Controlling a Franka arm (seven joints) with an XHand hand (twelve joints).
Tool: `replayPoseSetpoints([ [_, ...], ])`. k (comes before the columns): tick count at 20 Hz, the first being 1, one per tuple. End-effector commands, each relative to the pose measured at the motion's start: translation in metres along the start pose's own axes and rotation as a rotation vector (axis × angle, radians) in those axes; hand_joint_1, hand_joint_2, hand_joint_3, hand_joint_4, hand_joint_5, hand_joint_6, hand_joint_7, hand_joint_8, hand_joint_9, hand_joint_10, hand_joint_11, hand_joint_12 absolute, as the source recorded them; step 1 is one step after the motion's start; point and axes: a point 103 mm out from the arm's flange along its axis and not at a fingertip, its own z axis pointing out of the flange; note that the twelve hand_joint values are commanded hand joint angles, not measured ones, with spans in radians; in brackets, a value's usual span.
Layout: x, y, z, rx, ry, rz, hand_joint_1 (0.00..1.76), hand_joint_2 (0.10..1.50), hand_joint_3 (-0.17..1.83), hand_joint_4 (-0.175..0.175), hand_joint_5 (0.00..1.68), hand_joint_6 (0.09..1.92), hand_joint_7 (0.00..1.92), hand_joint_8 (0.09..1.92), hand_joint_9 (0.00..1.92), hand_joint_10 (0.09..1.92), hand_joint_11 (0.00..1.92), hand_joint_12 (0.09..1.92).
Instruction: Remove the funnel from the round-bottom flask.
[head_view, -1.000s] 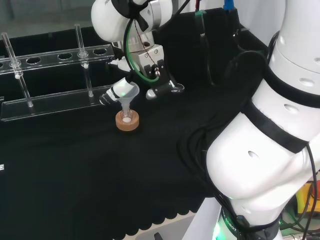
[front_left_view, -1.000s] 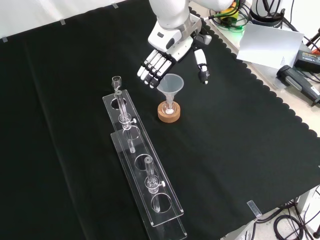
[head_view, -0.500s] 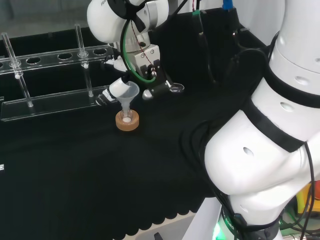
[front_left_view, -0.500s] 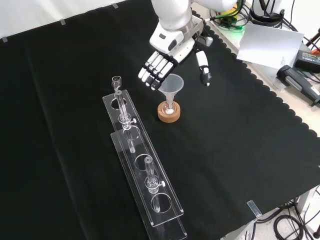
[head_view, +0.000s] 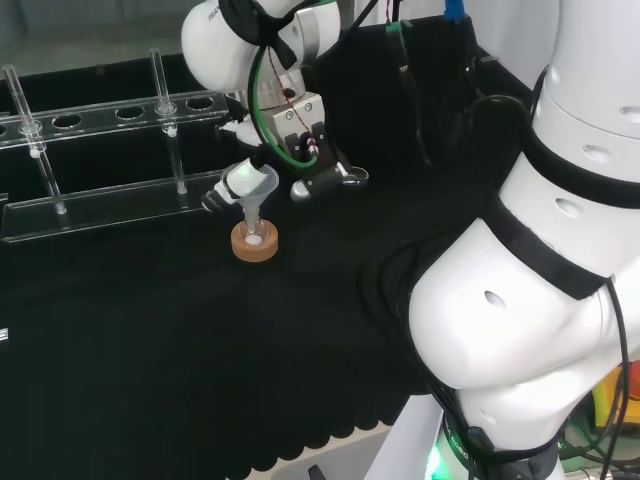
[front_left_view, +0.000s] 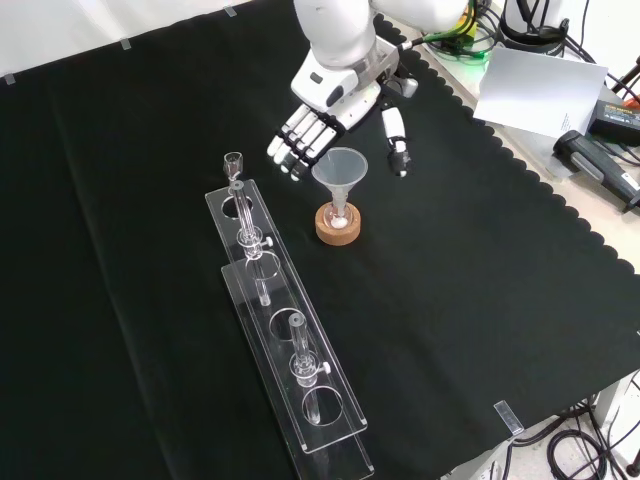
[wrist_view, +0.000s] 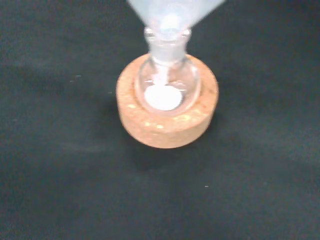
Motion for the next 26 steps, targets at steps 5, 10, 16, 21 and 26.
replayPoseSetpoints([
  [5, -0.009, 0.000, -0.008, -0.019, -0.019, 0.048, 0.36, 0.63, 0.02, -0.175, 0.00, 0.09, 0.06, 0.09, 0.00, 0.09, 0.00, 0.09],
  [10, -0.009, 0.003, -0.001, 0.006, -0.029, 0.060, 0.36, 0.63, 0.02, -0.175, 0.00, 0.09, 0.07, 0.09, 0.01, 0.09, 0.00, 0.09],
  [16, -0.007, 0.004, 0.004, 0.029, -0.050, 0.073, 0.35, 0.63, 0.01, -0.175, 0.00, 0.09, 0.07, 0.09, 0.02, 0.09, 0.00, 0.09],
  [21, -0.006, 0.004, 0.007, 0.035, -0.054, 0.072, 0.34, 0.63, 0.01, -0.175, 0.00, 0.09, 0.07, 0.09, 0.02, 0.09, 0.00, 0.09],
  [26, -0.007, 0.004, 0.011, 0.044, -0.054, 0.085, 0.35, 0.63, 0.02, -0.175, 0.00, 0.09, 0.09, 0.09, 0.04, 0.09, 0.00, 0.09],
])
